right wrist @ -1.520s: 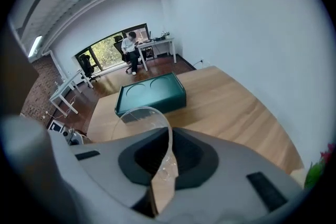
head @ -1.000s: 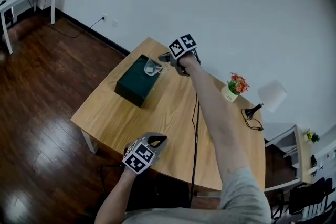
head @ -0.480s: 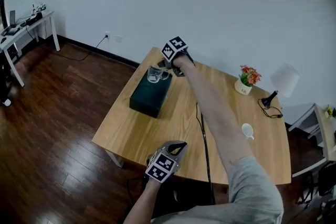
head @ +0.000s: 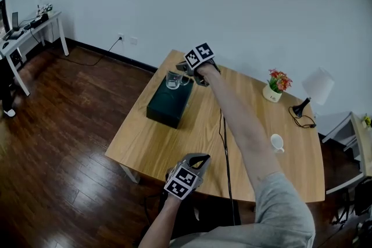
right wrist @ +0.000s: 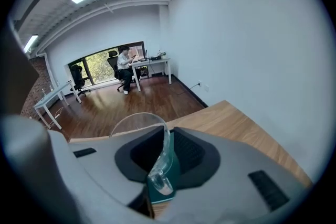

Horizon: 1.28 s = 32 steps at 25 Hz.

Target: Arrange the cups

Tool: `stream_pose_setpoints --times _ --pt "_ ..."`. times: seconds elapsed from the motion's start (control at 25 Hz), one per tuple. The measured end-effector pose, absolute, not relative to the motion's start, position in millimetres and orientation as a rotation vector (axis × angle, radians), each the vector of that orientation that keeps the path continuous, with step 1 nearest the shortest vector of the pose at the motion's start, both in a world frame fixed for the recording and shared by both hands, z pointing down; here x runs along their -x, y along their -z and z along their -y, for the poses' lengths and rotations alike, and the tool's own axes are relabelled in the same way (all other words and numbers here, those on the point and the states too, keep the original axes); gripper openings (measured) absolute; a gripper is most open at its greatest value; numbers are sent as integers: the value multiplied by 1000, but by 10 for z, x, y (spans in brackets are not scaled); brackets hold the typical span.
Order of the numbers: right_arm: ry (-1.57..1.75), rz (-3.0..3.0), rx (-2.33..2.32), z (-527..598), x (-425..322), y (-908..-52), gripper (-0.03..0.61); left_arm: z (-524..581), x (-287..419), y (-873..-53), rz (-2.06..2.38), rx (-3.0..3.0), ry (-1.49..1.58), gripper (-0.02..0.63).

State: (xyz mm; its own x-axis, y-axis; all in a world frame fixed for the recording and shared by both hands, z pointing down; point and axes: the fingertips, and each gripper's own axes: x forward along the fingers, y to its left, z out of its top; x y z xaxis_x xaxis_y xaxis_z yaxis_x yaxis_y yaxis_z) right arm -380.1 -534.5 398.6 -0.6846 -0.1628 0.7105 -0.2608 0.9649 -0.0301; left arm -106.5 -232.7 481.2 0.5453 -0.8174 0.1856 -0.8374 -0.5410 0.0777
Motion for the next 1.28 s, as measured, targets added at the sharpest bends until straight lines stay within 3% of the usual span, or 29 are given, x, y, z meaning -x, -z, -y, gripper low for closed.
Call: stream_pose_setpoints --times 0.28,0.48,0.72,0.92,1.0,1.2,1.28 --pt "162 2593 -389 5337 3590 -3324 73 2323 1101 -4846 1411 -2616 -190 9" --pt "227 2725 -362 5054 2864 -2902 72 2318 1105 -4890 1408 -2611 -201 9" --pt "250 2796 -477 4720 1234 -2583 44 2351 1131 -4900 1391 -2621 -206 9" --pt "63 2810 -627 4610 -218 -2624 29 2343 1268 -4901 1409 -2597 -222 9" --pt "17 2771 -729 4607 -908 -2712 72 2360 1238 -4903 1410 -2595 -223 9" --pt "-129 2734 -933 4450 -2277 -2973 75 2377 1270 -4908 1428 -2583 -219 9" --pt "-187 2707 -962 4336 -2627 -3187 184 2374 1282 -4909 1427 -2583 -220 9"
